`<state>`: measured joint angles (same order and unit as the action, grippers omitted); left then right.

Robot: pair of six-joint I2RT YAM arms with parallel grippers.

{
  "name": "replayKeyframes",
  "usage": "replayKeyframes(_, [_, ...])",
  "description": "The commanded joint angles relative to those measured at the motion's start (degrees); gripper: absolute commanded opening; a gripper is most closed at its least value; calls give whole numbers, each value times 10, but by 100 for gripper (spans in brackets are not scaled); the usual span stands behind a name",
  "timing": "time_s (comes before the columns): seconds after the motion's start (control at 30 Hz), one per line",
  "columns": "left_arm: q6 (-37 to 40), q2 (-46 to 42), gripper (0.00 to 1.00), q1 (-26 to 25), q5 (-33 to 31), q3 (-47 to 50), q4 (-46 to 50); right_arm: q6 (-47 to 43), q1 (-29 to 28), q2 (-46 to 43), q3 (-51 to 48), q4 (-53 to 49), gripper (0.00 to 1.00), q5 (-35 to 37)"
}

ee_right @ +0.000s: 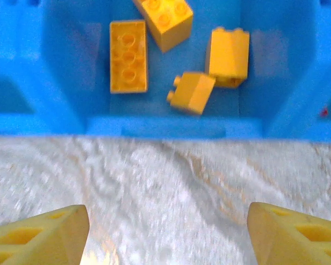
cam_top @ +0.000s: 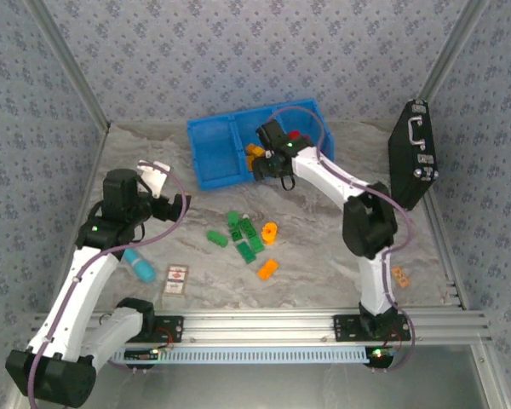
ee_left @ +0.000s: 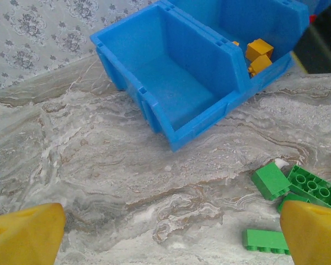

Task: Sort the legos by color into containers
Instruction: Place the lego in the container, then pick up the lego from the center of the table.

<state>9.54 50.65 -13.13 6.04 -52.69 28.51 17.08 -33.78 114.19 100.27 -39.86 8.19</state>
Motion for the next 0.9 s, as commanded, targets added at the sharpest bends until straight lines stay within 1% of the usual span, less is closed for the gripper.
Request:
replayKeyframes(0.0, [-4, -8, 100, -1, 15, -21, -3, 71, -14, -68, -75, 14, 77, -9])
replayKeyframes(0.07, [-6, -9, 100, -2, 17, -20, -2, 130, -22, -96, -122, 12, 76, -4])
replayKeyframes(0.17, [-7, -11, 100, -3, 19, -22, -1, 197, -36, -124, -189, 34, 77, -24])
replayKeyframes(0.37, [-6, -20, 100, -6, 19, -21, 0, 291, -55, -155, -282, 86, 79, -75])
replayKeyframes(0.5, [-6, -24, 100, -9, 18, -20, -1, 307, -62, -156, -311, 106, 82, -103])
replayKeyframes(0.67, [-5, -24, 100, -12, 16, -21, 2, 308, -82, -135, -314, 90, 83, -108])
replayKeyframes(0.87, [-4, -25, 100, -14, 14, -20, 3, 295, -104, -100, -300, 64, 83, -82])
